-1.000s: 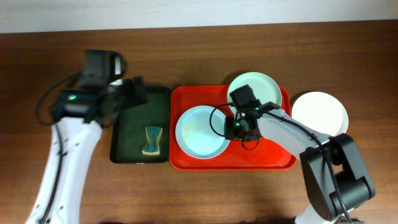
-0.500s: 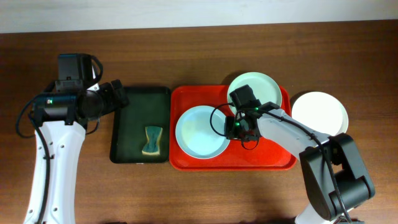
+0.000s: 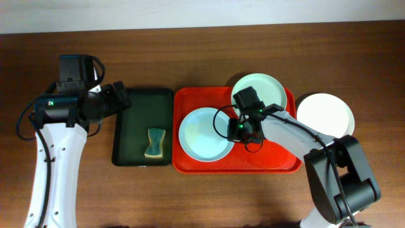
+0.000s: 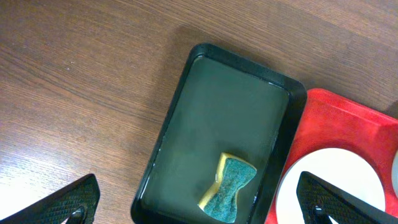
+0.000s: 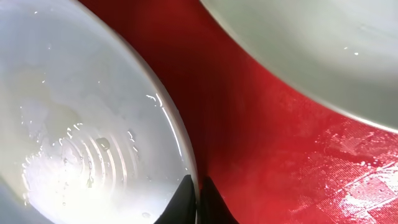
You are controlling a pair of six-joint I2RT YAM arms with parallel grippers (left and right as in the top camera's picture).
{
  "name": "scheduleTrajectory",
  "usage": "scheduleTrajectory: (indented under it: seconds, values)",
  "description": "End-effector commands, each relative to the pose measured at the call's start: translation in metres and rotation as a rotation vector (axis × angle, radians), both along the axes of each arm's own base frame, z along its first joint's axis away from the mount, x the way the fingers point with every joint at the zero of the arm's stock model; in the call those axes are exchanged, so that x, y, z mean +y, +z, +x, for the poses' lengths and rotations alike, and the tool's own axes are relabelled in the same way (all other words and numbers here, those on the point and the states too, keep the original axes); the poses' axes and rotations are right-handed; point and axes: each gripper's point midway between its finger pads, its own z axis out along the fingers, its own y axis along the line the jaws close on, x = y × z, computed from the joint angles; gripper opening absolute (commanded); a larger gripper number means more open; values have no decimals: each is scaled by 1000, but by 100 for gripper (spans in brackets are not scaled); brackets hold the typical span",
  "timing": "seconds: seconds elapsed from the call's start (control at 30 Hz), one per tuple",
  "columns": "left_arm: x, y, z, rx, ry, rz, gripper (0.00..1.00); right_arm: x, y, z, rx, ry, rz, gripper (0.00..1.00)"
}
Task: Clean dirty plates on tray and stack at the side
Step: 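Lift the light blue plate off the red tray with the right gripper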
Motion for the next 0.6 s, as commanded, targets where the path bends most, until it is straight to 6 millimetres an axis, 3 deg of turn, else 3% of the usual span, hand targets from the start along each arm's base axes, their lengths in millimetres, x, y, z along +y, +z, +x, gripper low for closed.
scheduleTrajectory:
  seconds: [0.0,0.1,0.4,0.57]
  values:
    - [0,1,-1,-4,11,-13,99,-7,-2,0,17,-16,-28,4]
    - [0,1,-1,-4,11,-12,99,-9,22,9,-2,-24,-19,4]
    - [0,1,-1,-4,11,-13,99,2,118,47,-119,7,-13,4]
    - [0,1,-1,-4,11,-13,99,20,148,70,-279,27,-69,4]
